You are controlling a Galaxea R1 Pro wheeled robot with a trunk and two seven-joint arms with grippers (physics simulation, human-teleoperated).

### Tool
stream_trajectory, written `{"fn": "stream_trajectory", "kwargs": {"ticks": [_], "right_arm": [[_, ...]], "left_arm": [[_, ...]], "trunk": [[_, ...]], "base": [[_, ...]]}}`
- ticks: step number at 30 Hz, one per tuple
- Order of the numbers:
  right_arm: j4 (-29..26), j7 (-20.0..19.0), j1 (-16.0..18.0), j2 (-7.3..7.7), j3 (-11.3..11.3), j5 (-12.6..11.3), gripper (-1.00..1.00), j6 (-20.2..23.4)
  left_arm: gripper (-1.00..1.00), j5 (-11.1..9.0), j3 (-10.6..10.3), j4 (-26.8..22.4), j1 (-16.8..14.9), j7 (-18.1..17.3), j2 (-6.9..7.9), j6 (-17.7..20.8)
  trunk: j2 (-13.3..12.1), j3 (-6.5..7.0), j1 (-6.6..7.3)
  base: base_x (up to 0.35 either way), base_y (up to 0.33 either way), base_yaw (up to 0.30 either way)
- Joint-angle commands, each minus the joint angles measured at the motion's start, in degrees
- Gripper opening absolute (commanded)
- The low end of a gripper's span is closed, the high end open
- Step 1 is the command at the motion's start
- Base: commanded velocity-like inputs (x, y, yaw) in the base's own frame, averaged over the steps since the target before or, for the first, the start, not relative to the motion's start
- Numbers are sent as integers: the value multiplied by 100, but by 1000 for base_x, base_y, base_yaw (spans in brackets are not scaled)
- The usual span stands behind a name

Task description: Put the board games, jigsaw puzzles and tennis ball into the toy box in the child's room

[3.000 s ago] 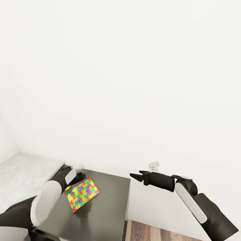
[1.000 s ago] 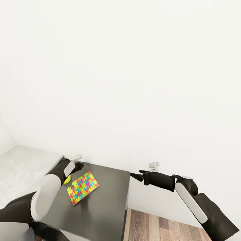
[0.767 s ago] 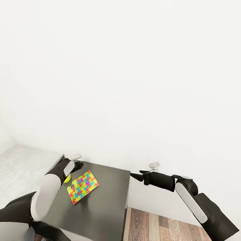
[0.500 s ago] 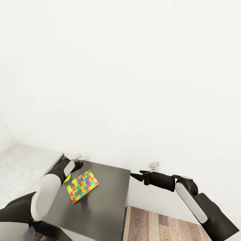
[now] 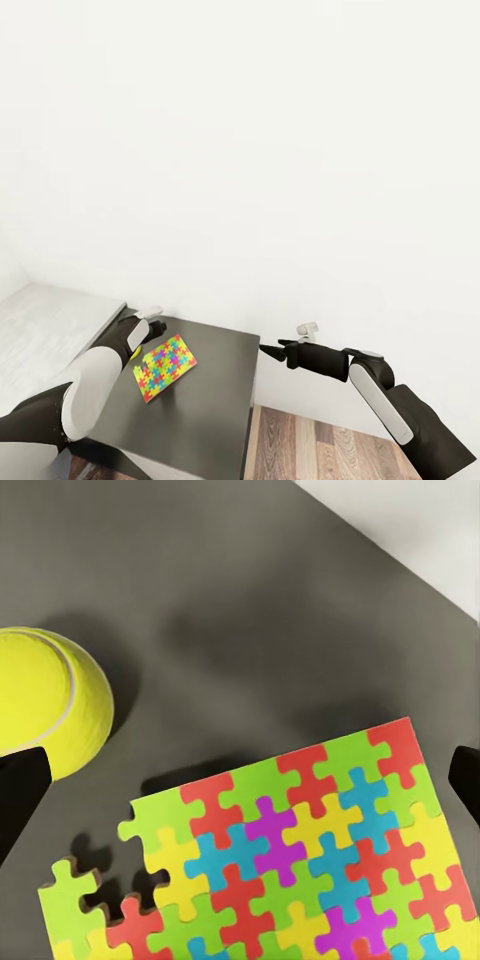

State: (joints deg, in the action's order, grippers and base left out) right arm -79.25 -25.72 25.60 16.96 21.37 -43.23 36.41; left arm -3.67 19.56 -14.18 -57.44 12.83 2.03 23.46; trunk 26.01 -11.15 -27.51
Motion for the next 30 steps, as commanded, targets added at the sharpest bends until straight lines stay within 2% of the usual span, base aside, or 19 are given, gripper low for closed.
{"fn": "stream_trajectory", "kwargs": {"ticks": [1, 30], "right_arm": [[-3, 4, 6, 3, 3, -27, 100, 24], [-55, 5, 6, -15, -61, -37, 100, 21]], "left_arm": [[100, -41, 1, -8, -4, 27, -1, 27], [100, -60, 20, -6, -4, 9, -2, 40]], "trunk": [[12, -20, -3], [12, -129, -3]], "base": [[0, 0, 0], [0, 0, 0]]}}
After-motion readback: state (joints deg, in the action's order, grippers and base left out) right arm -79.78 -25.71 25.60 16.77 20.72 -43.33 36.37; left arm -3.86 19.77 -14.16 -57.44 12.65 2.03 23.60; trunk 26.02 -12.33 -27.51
